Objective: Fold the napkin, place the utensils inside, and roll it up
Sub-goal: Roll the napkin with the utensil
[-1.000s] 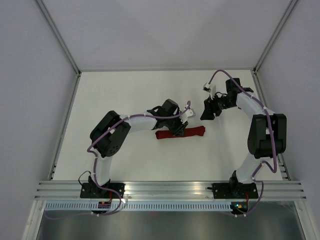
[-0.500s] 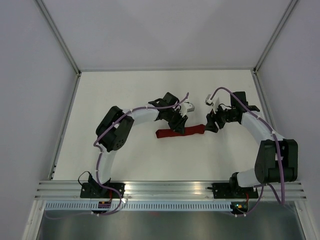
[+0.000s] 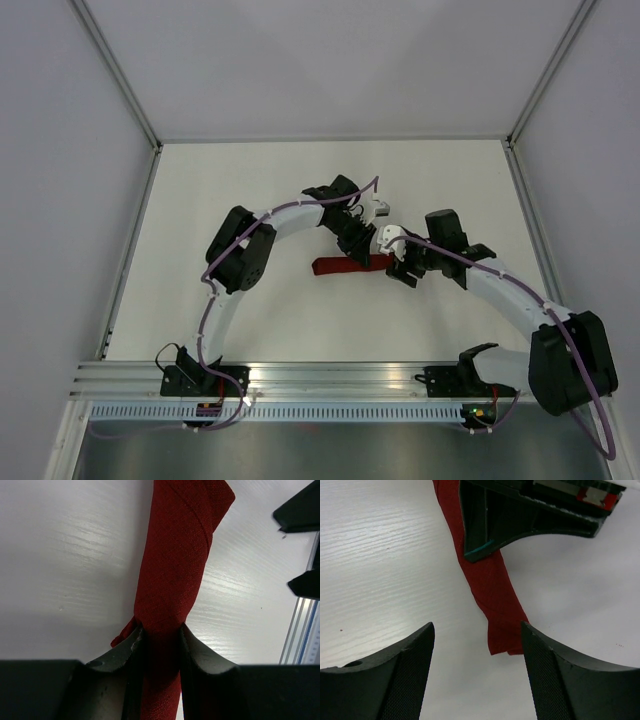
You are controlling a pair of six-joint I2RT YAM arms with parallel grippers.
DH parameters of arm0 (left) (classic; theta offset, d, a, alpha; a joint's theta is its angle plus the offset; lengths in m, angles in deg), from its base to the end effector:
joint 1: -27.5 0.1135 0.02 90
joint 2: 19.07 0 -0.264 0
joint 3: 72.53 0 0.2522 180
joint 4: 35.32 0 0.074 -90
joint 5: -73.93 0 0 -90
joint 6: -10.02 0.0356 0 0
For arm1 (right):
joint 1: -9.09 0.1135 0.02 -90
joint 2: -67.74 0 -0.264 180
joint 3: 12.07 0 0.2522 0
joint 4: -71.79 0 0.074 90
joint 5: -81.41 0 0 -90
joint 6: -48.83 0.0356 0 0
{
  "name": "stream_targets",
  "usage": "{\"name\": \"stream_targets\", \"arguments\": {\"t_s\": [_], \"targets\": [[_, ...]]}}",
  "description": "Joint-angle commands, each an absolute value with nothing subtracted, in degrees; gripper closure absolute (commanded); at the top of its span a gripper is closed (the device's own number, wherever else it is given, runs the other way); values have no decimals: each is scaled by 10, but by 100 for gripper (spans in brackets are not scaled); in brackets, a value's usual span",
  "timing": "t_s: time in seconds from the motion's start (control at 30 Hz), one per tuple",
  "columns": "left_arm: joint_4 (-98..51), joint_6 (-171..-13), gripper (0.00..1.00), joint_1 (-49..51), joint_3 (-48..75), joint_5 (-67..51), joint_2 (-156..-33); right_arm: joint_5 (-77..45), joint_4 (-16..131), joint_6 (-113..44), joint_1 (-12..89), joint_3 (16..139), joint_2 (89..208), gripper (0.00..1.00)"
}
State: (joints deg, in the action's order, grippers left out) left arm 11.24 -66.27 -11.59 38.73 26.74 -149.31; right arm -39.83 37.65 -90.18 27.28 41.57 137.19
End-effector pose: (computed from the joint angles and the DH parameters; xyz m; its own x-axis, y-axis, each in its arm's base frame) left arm 0.3499 -0.3154 0.1419 -0.5250 0.6505 -0.5489 0.8290 0.2448 -0.5028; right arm 0.2196 0.0916 0.2120 -0.0362 -0.6912 -0.7217 -0.9320 0.2841 -0.2253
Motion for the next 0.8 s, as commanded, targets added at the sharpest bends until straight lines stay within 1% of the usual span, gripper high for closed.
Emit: {"name": "stream_targets", "arguments": {"t_s": [0.0,0.23,0.57,0.77], "targets": [[210,-630,69,-119,399,274,-1541,-355,435,-926,305,410,1396,25],[234,-618,69,-117,406,296,-1554,-298,475,-940,355,418,1470,24],[271,-606,68,-113,439,317,-1577,-277,477,-928,414,444,1508,25],[277,-609,64,-113,449,331,-1582,-257,469,-908,448,465,1550,25]]}}
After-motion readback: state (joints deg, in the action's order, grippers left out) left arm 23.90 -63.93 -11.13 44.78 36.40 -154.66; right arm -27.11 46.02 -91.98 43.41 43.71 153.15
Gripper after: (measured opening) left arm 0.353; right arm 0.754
